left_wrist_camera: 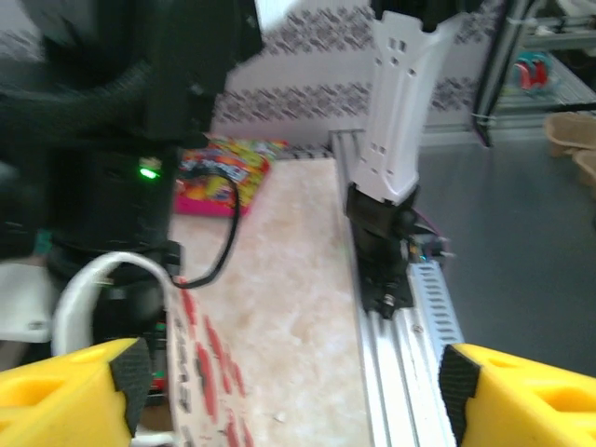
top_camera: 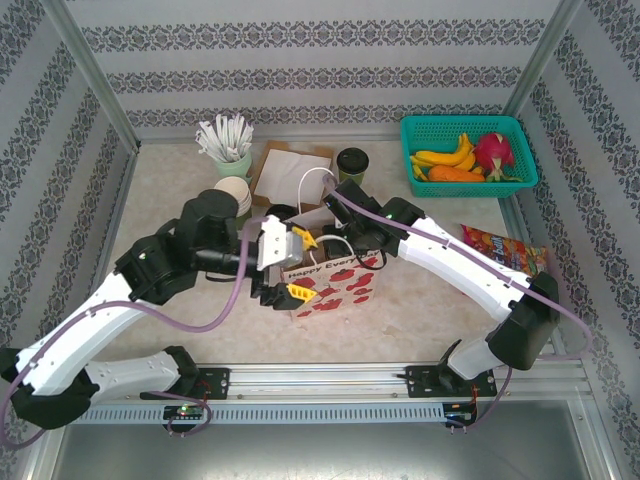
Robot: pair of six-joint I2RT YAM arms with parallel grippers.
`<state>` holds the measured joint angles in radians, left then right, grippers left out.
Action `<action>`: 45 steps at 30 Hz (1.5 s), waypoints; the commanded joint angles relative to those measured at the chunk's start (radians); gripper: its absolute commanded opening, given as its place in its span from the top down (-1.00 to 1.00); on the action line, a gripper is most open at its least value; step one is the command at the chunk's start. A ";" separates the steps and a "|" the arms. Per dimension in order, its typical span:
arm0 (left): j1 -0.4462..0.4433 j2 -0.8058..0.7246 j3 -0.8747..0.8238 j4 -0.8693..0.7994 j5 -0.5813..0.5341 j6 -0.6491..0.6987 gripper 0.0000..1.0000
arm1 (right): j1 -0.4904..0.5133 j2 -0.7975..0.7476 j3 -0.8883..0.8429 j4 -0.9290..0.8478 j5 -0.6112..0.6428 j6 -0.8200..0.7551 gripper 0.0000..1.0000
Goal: Pack the takeout coffee
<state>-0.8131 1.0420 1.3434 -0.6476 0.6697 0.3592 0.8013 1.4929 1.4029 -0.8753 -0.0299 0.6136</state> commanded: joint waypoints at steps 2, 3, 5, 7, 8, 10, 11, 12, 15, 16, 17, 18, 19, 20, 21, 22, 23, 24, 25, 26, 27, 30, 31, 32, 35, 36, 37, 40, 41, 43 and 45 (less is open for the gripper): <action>0.066 0.002 -0.015 0.126 -0.096 -0.064 -0.89 | 0.011 0.001 -0.017 0.019 0.018 -0.038 1.00; 0.084 0.006 -0.018 0.135 -0.102 -0.082 -0.99 | 0.012 -0.001 -0.019 0.020 0.017 -0.041 1.00; 0.137 0.015 -0.032 0.186 -0.128 -0.155 -0.99 | 0.012 -0.004 -0.023 0.021 0.017 -0.047 1.00; 0.193 0.034 -0.034 0.241 -0.208 -0.263 -0.99 | 0.012 -0.008 -0.025 0.021 0.016 -0.051 1.00; 0.221 0.052 -0.021 0.246 -0.253 -0.316 -0.99 | 0.012 -0.009 -0.027 0.022 0.016 -0.053 1.00; 0.248 0.100 0.027 0.210 -0.347 -0.383 -0.99 | 0.012 -0.012 -0.030 0.025 0.012 -0.054 1.00; 0.250 0.130 0.056 0.180 -0.386 -0.392 -0.98 | 0.012 -0.013 -0.030 0.026 0.009 -0.054 1.00; 0.250 0.155 0.078 0.155 -0.402 -0.393 -0.95 | 0.012 -0.014 -0.031 0.026 0.006 -0.054 1.00; 0.250 0.230 0.130 0.111 -0.397 -0.391 -0.81 | 0.012 -0.014 -0.030 0.025 -0.001 -0.051 1.00; 0.250 0.253 0.144 0.105 -0.398 -0.393 -0.74 | 0.012 -0.016 -0.030 0.025 0.000 -0.050 1.00; 0.250 0.278 0.159 0.097 -0.407 -0.397 -0.62 | 0.012 -0.018 -0.031 0.027 0.001 -0.051 1.00; 0.250 0.298 0.174 0.090 -0.417 -0.400 -0.52 | 0.012 -0.020 -0.033 0.029 0.001 -0.051 1.00; 0.250 0.321 0.192 0.079 -0.433 -0.403 -0.42 | 0.012 -0.021 -0.034 0.032 0.001 -0.052 1.00; 0.250 0.346 0.208 0.068 -0.439 -0.403 -0.30 | 0.012 -0.022 -0.035 0.033 -0.001 -0.053 1.00; 0.250 0.365 0.224 0.060 -0.440 -0.401 -0.18 | 0.012 -0.020 -0.033 0.031 -0.004 -0.056 1.00; 0.250 0.386 0.239 0.054 -0.441 -0.401 -0.03 | 0.012 -0.020 -0.032 0.029 -0.008 -0.059 1.00; 0.250 0.406 0.250 0.051 -0.444 -0.401 0.13 | 0.012 -0.020 -0.031 0.025 -0.012 -0.061 1.00; 0.250 0.420 0.261 0.047 -0.451 -0.401 0.25 | 0.012 -0.020 -0.031 0.020 -0.014 -0.064 1.00; 0.250 0.438 0.272 0.044 -0.466 -0.403 0.35 | 0.012 -0.021 -0.034 0.013 -0.016 -0.067 1.00; 0.250 0.455 0.285 0.040 -0.488 -0.412 0.41 | 0.012 -0.022 -0.037 0.005 -0.018 -0.070 1.00; 0.249 0.471 0.300 0.035 -0.509 -0.420 0.49 | 0.012 -0.025 -0.042 -0.003 -0.019 -0.074 1.00; 0.250 0.499 0.332 0.032 -0.528 -0.441 0.93 | 0.010 -0.032 -0.060 -0.017 -0.038 -0.085 1.00; 0.250 0.500 0.333 0.041 -0.527 -0.449 1.00 | 0.011 -0.031 -0.063 -0.022 -0.041 -0.085 1.00; 0.250 0.497 0.327 0.058 -0.529 -0.460 1.00 | 0.010 -0.028 -0.066 -0.028 -0.046 -0.088 1.00; 0.250 0.485 0.306 0.103 -0.535 -0.488 1.00 | 0.010 -0.017 -0.074 -0.032 -0.069 -0.093 1.00; 0.250 0.479 0.300 0.112 -0.520 -0.491 1.00 | 0.009 -0.009 -0.072 -0.035 -0.077 -0.092 1.00; 0.250 0.476 0.293 0.121 -0.505 -0.490 1.00 | 0.009 0.001 -0.068 -0.040 -0.084 -0.088 1.00; 0.250 0.450 0.257 0.160 -0.475 -0.495 1.00 | 0.006 0.033 -0.045 -0.062 -0.106 -0.084 1.00; 0.249 0.437 0.239 0.177 -0.466 -0.493 1.00 | 0.004 0.044 -0.035 -0.072 -0.111 -0.082 1.00; 0.249 0.413 0.205 0.212 -0.431 -0.483 1.00 | 0.000 0.064 -0.014 -0.099 -0.124 -0.078 1.00; 0.249 0.386 0.170 0.252 -0.383 -0.469 1.00 | -0.006 0.084 0.013 -0.132 -0.142 -0.068 1.00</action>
<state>-0.5674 1.4841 1.5490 -0.4984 0.2169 -0.1135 0.8005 1.5494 1.3727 -0.9386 -0.1333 0.5430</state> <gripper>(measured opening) 0.073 0.095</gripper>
